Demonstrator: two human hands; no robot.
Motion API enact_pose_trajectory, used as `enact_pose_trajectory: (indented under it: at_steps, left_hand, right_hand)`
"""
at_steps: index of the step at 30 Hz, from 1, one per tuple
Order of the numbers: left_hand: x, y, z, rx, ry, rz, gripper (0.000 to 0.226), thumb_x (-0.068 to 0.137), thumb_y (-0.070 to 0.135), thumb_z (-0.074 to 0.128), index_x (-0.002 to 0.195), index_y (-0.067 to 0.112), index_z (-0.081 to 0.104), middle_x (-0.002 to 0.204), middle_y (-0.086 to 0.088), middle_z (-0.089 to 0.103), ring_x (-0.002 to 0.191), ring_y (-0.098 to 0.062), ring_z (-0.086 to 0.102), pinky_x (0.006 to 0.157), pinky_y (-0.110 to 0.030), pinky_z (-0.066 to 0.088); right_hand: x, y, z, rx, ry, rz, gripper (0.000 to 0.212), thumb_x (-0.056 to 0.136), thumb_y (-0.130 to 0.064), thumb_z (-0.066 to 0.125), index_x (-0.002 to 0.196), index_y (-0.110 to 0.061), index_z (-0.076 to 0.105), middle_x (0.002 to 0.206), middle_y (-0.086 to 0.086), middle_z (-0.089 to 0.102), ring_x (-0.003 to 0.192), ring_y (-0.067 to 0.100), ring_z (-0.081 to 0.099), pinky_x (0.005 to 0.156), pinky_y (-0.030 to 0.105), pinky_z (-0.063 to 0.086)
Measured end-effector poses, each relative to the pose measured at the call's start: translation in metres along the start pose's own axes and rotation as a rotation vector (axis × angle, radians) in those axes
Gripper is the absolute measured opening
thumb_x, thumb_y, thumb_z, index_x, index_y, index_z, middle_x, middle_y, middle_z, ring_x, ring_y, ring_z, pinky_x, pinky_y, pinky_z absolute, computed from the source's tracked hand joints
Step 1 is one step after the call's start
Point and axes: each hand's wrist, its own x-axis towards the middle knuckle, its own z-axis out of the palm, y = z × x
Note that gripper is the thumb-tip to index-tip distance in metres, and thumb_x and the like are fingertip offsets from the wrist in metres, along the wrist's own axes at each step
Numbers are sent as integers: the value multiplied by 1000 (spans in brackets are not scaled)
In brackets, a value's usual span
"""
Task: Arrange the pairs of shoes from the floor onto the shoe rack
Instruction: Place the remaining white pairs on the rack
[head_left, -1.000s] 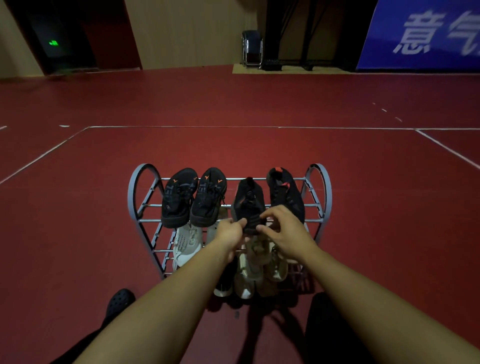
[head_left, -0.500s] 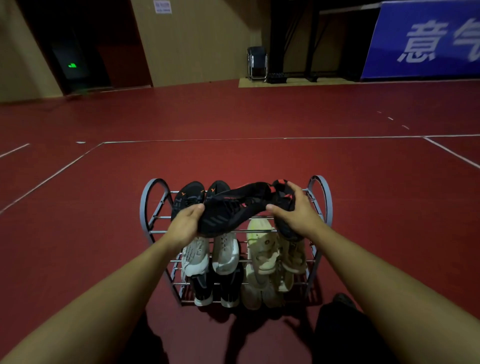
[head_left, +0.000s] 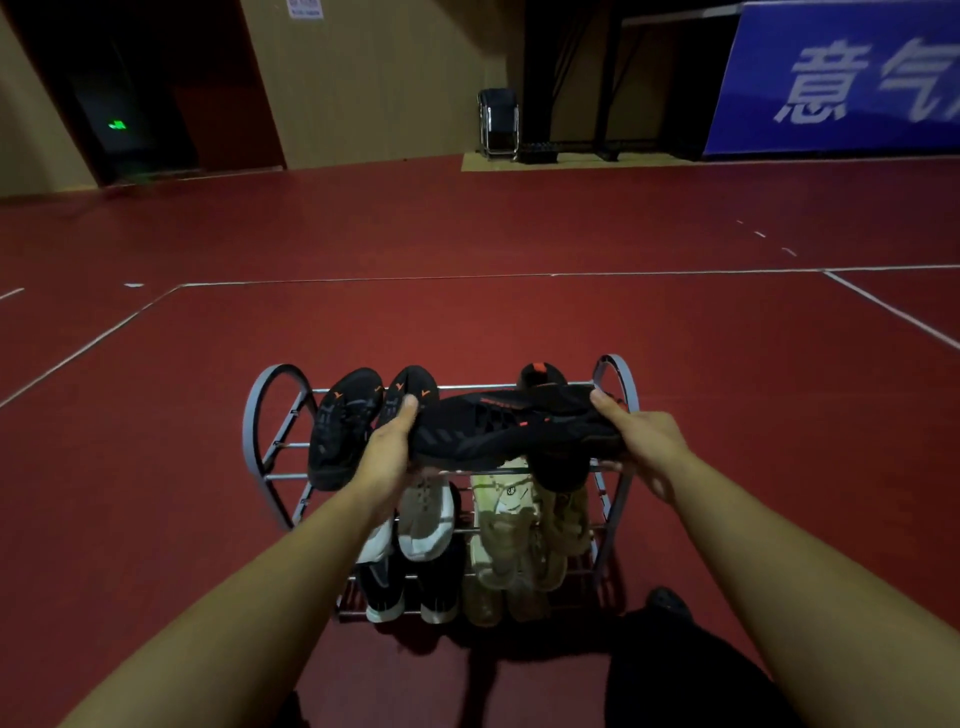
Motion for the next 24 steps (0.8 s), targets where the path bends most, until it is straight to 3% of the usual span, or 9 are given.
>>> enact_pose_trajectory:
  at_steps: [3, 5, 9, 12, 14, 15, 17, 21, 24]
  left_hand:
    - [9, -24, 40, -265, 95, -132, 57, 102, 65, 31, 112, 16, 59, 106, -13, 70, 97, -28, 68, 82, -39, 55]
    - [13, -46, 66, -95, 96, -240, 45, 102, 58, 44, 106, 16, 58, 98, -8, 65, 83, -22, 64, 75, -37, 55]
    - [33, -82, 116, 107, -26, -381, 47, 89, 52, 72, 114, 13, 66, 110, -11, 72, 93, -28, 70, 80, -39, 60]
    - [53, -98, 136, 167, 75, -380, 53, 81, 38, 84, 110, -2, 62, 101, -15, 71, 89, -31, 70, 81, -39, 61]
    - [62, -106, 143, 143, 146, -377, 41, 84, 18, 82, 111, -7, 63, 99, -19, 71, 78, -31, 70, 69, -39, 62]
    - [65, -110, 144, 129, 184, -360, 30, 87, 9, 77, 108, -7, 64, 96, -19, 70, 74, -30, 68, 65, -40, 62]
    - [67, -110, 135, 233, 292, -264, 19, 90, 3, 69, 107, -3, 63, 97, -19, 69, 82, -32, 68, 76, -45, 62]
    - [67, -88, 84, 338, 366, -11, 25, 100, 2, 50, 125, 3, 55, 113, -13, 61, 110, -34, 61, 99, -37, 49]
    - [56, -50, 49, 381, 289, 149, 31, 108, 8, 44, 136, 10, 55, 124, -8, 57, 115, -30, 58, 105, -43, 49]
  right_hand:
    - [-1, 1, -7, 199, 119, 2, 46, 80, -33, 83, 97, 6, 65, 100, 22, 71, 82, 31, 72, 52, 33, 58]
    - [-2, 4, -6, 350, 130, 20, 41, 84, -28, 80, 101, 5, 65, 104, 23, 70, 88, 33, 72, 54, 33, 60]
    - [-1, 10, 2, 524, 82, 89, 36, 87, -22, 77, 103, 4, 60, 129, 23, 59, 104, 39, 65, 73, 44, 62]
    - [-1, 15, 4, 525, 68, 131, 44, 89, -21, 75, 121, 3, 57, 139, 21, 52, 86, 33, 66, 95, 53, 55]
    - [1, 21, 2, 509, 64, 120, 49, 89, -19, 75, 128, 5, 56, 138, 21, 55, 80, 29, 68, 98, 55, 53]
    - [3, 24, 0, 496, 66, 108, 51, 89, -19, 75, 129, 5, 56, 135, 21, 59, 79, 29, 70, 99, 56, 52]
    - [4, 27, -4, 475, 68, 94, 49, 88, -18, 76, 128, 4, 58, 125, 20, 66, 81, 28, 72, 99, 57, 52]
    - [5, 26, -5, 511, 90, 27, 42, 88, -7, 73, 127, 5, 60, 108, 17, 70, 98, 30, 69, 94, 49, 56]
    - [6, 22, 1, 467, 72, 6, 37, 86, -5, 75, 121, 1, 64, 104, 14, 72, 90, 22, 71, 75, 37, 58]
